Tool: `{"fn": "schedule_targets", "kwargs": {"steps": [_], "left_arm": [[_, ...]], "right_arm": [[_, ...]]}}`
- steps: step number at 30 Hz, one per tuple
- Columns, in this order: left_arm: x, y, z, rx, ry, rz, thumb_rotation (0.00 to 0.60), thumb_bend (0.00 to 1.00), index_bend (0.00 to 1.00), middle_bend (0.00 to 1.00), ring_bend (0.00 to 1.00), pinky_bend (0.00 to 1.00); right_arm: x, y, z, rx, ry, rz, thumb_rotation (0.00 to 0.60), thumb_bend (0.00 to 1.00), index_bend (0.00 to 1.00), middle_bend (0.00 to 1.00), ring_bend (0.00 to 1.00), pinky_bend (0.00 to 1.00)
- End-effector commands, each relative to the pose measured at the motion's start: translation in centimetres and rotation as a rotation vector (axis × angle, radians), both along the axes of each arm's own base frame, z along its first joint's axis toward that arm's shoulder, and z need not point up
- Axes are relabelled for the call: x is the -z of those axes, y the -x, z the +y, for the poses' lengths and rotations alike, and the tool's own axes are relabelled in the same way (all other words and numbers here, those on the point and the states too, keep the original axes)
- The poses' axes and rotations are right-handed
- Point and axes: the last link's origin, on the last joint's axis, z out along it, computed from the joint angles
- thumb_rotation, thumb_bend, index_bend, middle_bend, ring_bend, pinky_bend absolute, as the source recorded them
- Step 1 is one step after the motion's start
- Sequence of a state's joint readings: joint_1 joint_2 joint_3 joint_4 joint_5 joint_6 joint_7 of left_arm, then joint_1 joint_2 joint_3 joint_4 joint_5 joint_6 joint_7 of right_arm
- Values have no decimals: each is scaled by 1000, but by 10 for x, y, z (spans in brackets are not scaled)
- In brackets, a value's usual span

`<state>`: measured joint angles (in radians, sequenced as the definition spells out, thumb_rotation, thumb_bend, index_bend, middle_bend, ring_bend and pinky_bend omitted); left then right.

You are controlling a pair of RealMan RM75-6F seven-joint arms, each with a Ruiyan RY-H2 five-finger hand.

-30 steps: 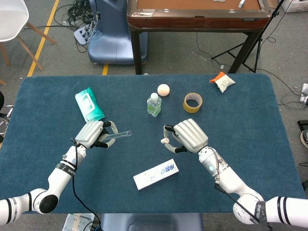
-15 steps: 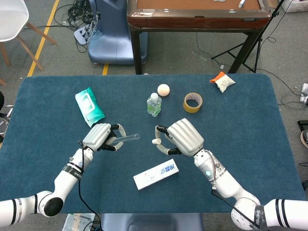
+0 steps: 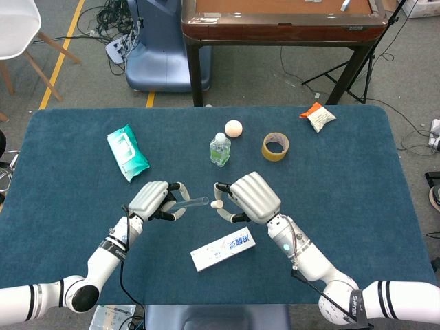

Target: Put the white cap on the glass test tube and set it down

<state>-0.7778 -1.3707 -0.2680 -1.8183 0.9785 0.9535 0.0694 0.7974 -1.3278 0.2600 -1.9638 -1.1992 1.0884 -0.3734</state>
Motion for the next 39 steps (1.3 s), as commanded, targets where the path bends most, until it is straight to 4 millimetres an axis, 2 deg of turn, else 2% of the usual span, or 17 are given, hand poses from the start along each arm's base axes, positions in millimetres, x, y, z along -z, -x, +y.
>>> {"fn": "schedule_targets", "kwargs": {"steps": [1,39], "left_arm": [[2,-1,0,2,3,1,600,339,644,1000,954,1000],[14,-3,0,3,35,15,600,339,641,1000,955,1000]], "right_arm": [[1,-1,-1,1,1,0,600,386,622,968,1000,1000],[14,2,-8,25,-21,26,600,386,623,967,1000,1000]]}}
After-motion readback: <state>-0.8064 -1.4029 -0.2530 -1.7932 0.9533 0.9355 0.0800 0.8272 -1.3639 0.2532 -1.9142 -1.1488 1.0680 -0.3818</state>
